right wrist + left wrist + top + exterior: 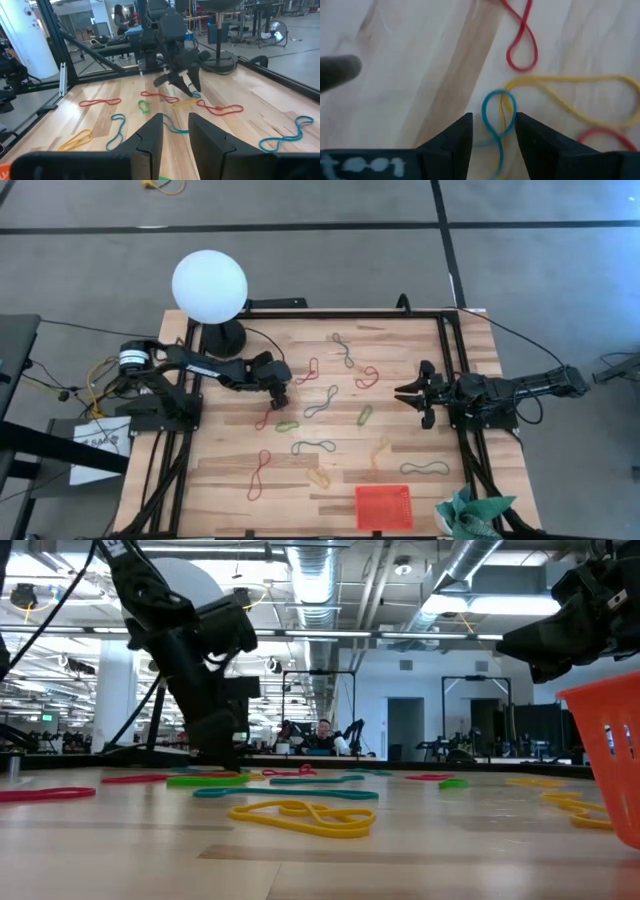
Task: Pick and place items into bin
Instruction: Put the blue rubber band into the orange bin
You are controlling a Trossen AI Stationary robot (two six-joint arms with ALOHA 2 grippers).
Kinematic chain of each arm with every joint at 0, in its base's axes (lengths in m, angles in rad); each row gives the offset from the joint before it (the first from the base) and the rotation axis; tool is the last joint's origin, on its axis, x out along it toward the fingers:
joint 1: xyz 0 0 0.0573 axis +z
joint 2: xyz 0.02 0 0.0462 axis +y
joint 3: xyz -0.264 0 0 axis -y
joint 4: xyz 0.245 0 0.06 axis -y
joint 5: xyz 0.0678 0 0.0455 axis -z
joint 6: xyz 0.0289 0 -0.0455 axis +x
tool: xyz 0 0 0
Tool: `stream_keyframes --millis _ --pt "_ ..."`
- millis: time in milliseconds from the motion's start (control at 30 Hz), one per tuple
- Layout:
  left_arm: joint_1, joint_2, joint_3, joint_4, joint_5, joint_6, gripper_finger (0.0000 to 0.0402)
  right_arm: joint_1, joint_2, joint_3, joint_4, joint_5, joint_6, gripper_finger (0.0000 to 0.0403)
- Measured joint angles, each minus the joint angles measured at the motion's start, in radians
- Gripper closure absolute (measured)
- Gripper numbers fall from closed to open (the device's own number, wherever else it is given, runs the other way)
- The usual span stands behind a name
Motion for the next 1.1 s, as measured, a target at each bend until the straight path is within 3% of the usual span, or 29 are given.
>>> stream_keyframes --millis 600,1100 --pt "0.035 -0.003 -0.001 0.003 -0.04 0.017 0.0262 0.0 0.0 0.0 -0.006 0.0 0.0 0.0316" --pt "0.035 -0.003 0.002 -0.008 -0.013 0.011 0.0383 0.0 0.0 0.0 -0.006 0.002 0.0 0.0316"
